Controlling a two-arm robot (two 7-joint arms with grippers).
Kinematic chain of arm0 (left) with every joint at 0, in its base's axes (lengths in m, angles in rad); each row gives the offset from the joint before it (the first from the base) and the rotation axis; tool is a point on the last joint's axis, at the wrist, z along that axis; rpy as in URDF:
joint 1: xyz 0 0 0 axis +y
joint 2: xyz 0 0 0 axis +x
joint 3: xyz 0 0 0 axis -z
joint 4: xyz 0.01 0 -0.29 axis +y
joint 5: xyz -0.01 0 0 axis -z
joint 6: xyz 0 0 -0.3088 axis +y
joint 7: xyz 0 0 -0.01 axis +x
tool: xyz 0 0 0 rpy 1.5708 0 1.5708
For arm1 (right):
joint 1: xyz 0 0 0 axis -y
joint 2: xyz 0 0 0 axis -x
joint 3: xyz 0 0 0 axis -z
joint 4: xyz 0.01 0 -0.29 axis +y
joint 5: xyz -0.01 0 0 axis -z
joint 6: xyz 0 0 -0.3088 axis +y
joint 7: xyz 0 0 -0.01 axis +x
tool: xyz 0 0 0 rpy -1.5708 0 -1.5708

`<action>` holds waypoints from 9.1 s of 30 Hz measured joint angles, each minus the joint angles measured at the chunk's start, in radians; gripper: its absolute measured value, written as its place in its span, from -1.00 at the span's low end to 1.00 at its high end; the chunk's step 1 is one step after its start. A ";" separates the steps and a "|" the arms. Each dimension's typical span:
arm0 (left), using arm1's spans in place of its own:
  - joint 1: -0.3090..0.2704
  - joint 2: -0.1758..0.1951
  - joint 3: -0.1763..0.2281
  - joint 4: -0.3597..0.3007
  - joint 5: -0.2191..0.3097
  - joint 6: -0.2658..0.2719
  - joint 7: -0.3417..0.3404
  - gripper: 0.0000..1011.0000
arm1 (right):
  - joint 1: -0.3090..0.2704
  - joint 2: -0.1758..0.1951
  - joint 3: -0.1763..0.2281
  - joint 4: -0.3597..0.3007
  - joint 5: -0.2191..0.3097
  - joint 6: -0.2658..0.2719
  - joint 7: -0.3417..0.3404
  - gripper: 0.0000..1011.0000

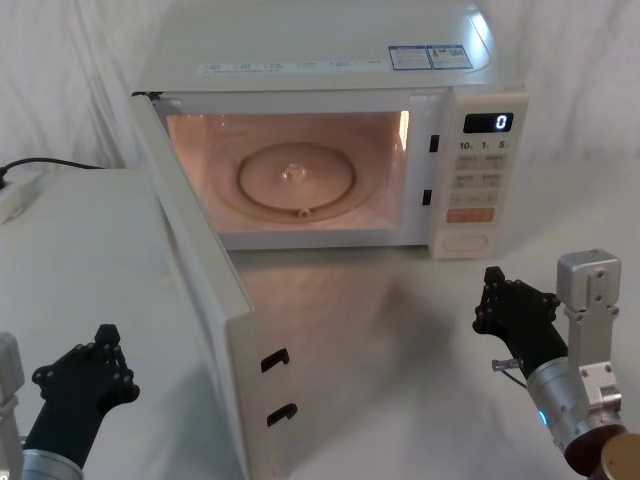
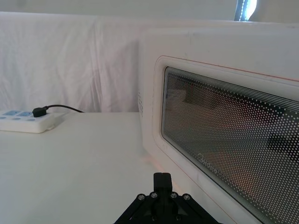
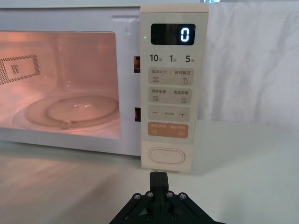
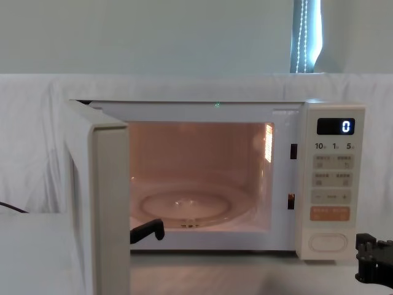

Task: Press the button to open the microwave door with one hand; close the microwave door with the other hand.

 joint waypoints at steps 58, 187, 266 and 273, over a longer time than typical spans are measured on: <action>-0.182 -0.022 0.009 -0.093 -0.078 0.170 -0.169 -1.00 | 0.000 0.000 0.000 0.000 0.000 0.000 0.000 -1.00; -0.810 -0.249 0.255 0.681 0.008 -0.038 -0.187 -1.00 | 0.000 0.000 0.000 0.000 0.000 0.000 0.000 -1.00; -0.326 -0.131 0.099 0.271 -0.038 -0.052 -0.104 -1.00 | 0.000 0.000 0.000 0.000 0.000 0.000 0.000 -1.00; -0.282 -0.139 0.079 0.267 -0.026 -0.082 -0.097 -1.00 | 0.000 0.000 0.000 0.000 0.000 0.000 0.000 -1.00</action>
